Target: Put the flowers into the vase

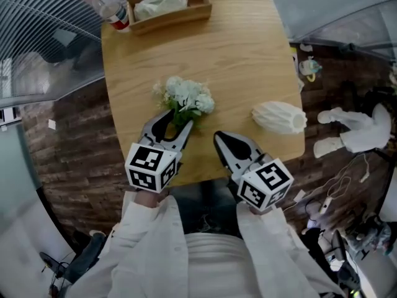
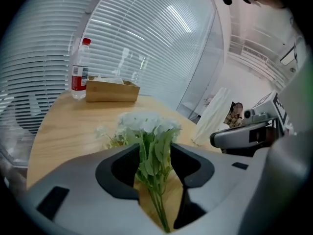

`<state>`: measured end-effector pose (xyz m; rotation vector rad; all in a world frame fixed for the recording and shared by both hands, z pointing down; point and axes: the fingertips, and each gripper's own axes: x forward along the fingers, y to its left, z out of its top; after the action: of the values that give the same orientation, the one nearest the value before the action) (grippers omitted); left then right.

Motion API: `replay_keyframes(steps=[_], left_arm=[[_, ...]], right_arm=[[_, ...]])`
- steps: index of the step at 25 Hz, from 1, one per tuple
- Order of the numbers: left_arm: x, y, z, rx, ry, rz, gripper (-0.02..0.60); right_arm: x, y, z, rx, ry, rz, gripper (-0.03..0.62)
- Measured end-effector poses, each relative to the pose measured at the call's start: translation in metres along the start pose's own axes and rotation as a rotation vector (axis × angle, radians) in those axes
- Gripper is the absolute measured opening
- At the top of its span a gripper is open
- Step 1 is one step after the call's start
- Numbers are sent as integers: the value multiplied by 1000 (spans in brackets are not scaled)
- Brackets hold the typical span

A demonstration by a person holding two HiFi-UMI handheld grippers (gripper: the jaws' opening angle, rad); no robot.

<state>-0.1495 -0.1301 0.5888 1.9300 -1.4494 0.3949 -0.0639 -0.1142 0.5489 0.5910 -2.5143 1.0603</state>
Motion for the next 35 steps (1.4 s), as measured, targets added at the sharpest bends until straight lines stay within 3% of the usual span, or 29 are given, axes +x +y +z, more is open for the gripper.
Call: replay_keyframes(steps=[8,20,35], left_arm=[[15,10,-12,31,72,52,187],[24,10,-20,23,107,4,173],[21,7,-16,61,116,-12,58]], right_arm=[[1,-3,-7,27,1,-3,14],[2,-5,-2,52,-31,-15,14],[-11,-1,8,43,-76,-40,14]])
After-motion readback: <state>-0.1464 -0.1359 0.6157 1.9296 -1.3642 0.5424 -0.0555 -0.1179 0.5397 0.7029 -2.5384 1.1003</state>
